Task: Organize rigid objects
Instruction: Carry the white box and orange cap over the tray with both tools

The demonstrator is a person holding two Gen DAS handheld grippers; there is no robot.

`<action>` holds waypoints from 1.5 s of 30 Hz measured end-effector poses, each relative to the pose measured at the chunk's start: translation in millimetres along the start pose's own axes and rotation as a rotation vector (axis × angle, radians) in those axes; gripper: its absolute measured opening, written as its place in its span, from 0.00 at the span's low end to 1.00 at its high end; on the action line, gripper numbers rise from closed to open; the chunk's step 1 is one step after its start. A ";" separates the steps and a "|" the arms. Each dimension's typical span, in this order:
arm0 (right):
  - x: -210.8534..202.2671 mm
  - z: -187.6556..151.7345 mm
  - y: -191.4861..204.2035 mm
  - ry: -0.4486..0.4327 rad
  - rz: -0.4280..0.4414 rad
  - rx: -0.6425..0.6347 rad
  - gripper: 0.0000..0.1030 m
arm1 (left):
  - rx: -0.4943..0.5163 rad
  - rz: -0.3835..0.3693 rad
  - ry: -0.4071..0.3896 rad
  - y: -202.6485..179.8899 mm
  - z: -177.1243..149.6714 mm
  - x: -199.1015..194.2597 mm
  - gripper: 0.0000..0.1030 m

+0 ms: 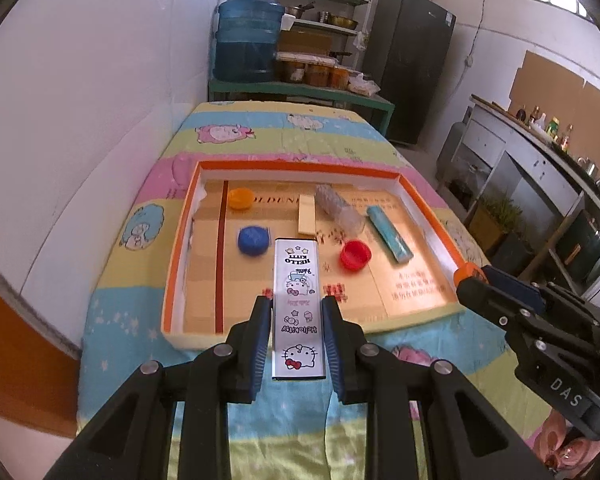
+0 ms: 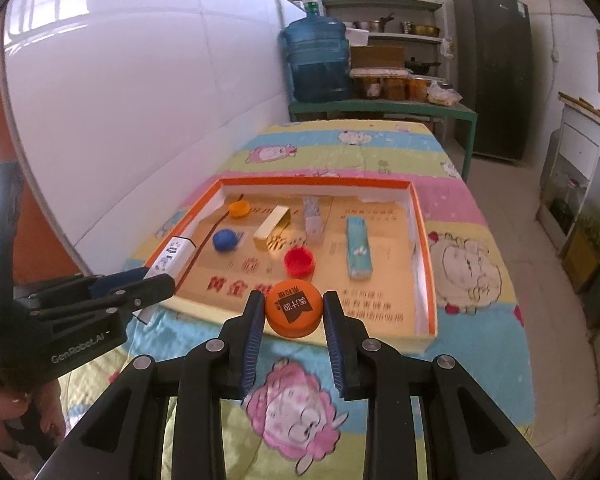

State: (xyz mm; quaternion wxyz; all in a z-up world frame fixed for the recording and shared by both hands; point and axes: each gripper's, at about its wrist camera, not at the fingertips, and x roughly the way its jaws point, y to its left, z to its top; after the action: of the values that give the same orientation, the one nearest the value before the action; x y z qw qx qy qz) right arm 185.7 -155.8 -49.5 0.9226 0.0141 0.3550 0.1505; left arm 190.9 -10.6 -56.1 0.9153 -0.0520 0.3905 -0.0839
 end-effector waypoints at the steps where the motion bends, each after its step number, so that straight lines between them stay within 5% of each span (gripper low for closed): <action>1: 2.0 3.0 -1.0 0.000 -0.003 0.000 0.29 | -0.002 0.000 -0.004 0.4 2.2 1.0 0.26; 21: 48.1 30.2 -17.8 0.022 -0.013 0.017 0.29 | 0.000 0.014 0.022 3.2 38.9 45.5 0.26; 45: 89.6 23.6 -28.4 0.093 -0.004 0.037 0.29 | 0.025 0.017 0.119 7.4 32.6 85.2 0.26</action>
State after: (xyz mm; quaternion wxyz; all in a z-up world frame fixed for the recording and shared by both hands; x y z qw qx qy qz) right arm 271.8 -155.3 -94.0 0.9050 0.0235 0.4000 0.1427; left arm 273.3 -19.0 -95.0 0.8917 -0.0324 0.4436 -0.0838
